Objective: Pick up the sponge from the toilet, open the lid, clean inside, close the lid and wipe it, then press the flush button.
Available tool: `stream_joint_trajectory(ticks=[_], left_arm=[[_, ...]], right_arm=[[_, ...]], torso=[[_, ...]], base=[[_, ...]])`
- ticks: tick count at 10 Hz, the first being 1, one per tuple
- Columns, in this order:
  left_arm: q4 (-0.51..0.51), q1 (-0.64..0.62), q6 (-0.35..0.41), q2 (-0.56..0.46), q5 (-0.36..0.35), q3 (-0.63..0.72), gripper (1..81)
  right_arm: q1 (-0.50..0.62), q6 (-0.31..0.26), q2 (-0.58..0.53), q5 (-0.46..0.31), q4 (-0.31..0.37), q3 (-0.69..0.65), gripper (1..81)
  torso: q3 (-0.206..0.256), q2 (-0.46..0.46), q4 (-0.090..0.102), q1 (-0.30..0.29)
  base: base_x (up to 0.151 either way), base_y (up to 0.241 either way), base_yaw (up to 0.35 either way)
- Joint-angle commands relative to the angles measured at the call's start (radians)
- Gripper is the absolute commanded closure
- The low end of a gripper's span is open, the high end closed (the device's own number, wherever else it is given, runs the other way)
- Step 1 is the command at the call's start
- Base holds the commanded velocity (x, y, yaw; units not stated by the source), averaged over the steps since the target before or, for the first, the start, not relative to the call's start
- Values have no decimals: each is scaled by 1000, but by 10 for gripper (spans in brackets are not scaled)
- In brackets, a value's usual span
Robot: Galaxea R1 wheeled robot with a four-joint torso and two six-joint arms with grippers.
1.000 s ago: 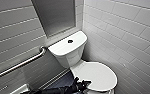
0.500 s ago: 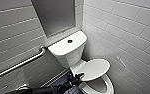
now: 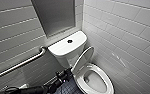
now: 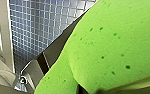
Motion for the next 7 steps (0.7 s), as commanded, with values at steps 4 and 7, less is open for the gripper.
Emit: stream_joint_trajectory(ticks=[4,7], left_arm=[[16,-111,-16,-4,-4,-33,10],[171,-60,-54,135,204,-70,10]], right_arm=[[-17,4,-18,-48,-22,20,811],[-17,2,-9,-48,-24,10,811]], torso=[[0,0,0,0],[0,0,0,0]], base=[[0,0,0],[0,0,0]])
